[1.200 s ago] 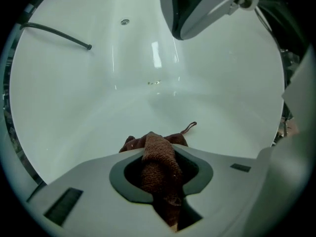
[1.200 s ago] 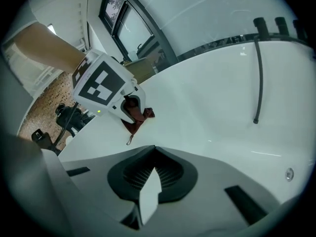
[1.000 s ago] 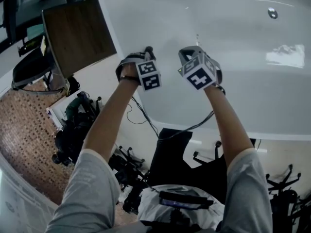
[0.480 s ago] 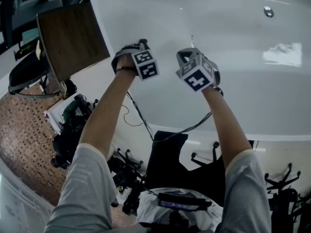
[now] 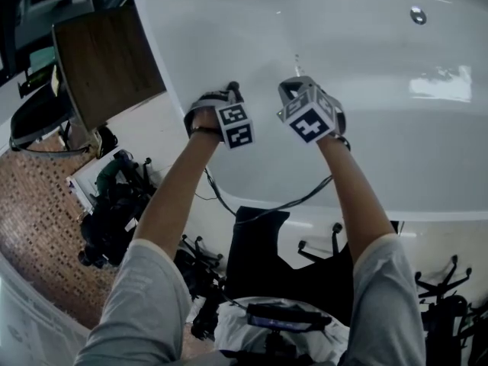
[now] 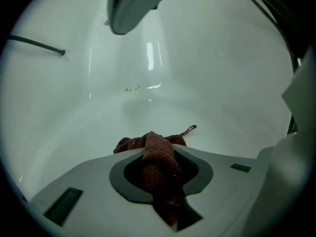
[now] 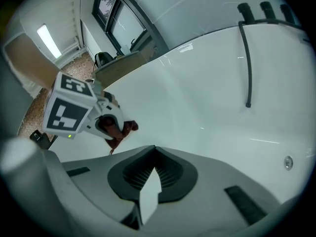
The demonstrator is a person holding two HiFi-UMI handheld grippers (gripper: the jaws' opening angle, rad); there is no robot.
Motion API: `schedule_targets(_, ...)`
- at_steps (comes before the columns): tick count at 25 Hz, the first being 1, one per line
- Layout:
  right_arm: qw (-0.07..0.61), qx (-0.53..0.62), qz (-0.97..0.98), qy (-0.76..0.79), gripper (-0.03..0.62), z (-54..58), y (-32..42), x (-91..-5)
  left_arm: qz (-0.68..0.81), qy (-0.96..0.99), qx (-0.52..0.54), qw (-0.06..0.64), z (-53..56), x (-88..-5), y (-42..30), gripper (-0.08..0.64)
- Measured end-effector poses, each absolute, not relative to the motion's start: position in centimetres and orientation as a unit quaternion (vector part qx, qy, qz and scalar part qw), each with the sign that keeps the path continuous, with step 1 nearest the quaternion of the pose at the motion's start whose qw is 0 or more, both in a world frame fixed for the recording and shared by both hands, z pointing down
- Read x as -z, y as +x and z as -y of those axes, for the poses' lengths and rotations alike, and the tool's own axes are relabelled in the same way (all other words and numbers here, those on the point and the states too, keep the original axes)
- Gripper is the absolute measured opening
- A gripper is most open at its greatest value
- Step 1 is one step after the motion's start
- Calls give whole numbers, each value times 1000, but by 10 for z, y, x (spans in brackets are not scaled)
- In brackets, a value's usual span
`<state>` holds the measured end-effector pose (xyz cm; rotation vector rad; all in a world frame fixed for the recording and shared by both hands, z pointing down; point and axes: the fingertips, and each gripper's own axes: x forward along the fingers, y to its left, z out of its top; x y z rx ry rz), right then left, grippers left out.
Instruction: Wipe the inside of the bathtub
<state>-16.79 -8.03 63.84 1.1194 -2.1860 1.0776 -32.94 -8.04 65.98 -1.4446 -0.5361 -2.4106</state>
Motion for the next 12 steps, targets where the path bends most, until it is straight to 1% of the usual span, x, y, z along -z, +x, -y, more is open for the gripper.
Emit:
schedule_targets(4,230,-392,792,408,8,79,-168,-639,189,-489,842,130,70,-668,-336,98)
schedule_targets(12,229,-392,792,409,8,86,-172,-647,129,-500,845,138,162,-683,-306,98)
